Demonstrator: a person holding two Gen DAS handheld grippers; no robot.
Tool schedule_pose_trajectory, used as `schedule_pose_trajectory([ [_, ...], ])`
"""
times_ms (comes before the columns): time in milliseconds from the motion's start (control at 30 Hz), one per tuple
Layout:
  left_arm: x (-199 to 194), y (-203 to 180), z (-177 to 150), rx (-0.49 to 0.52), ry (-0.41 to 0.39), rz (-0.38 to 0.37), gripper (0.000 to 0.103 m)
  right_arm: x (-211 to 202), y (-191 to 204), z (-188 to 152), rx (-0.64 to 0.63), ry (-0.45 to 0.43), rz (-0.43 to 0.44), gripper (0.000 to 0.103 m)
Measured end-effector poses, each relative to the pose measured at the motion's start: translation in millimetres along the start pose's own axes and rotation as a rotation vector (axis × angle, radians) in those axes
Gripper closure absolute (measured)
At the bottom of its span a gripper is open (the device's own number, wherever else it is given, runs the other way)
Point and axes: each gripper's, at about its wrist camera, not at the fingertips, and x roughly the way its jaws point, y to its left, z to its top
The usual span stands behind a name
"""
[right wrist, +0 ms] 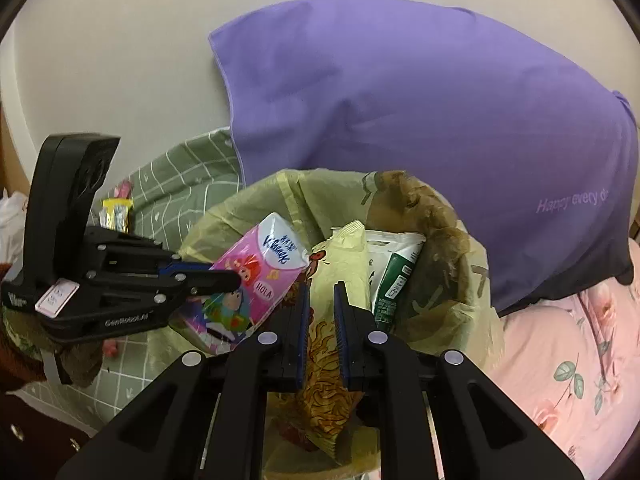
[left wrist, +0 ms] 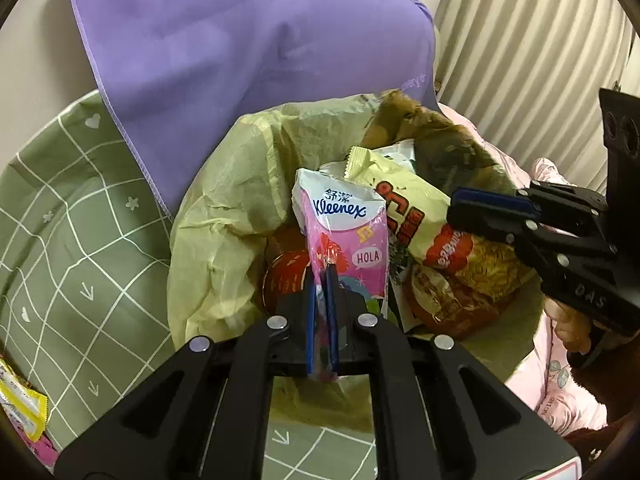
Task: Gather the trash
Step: 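Open both tools to drop the pack and bag into the trash bag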
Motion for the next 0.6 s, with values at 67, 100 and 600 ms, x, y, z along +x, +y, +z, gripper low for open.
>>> schedule_pose_trajectory([
  [67,2.0,3.0,-1.3,-0.012,0.001,-0.016,0.098,-0.1,0.0,-1.5,-0.005,-0.001,0.005,0.09],
  [100,2.1,3.4,-2.5,-0.013,0.001,-0.02,0.098,0.2,0.8,-1.7,-0.009,-0.002,0.004,0.09],
  [600,-23.4,15.7,-8.8,-0.056,-0.025,-0.084,0.097,-16.4,3.0,-11.7,0.083,-0.035,-0.048,0.09],
])
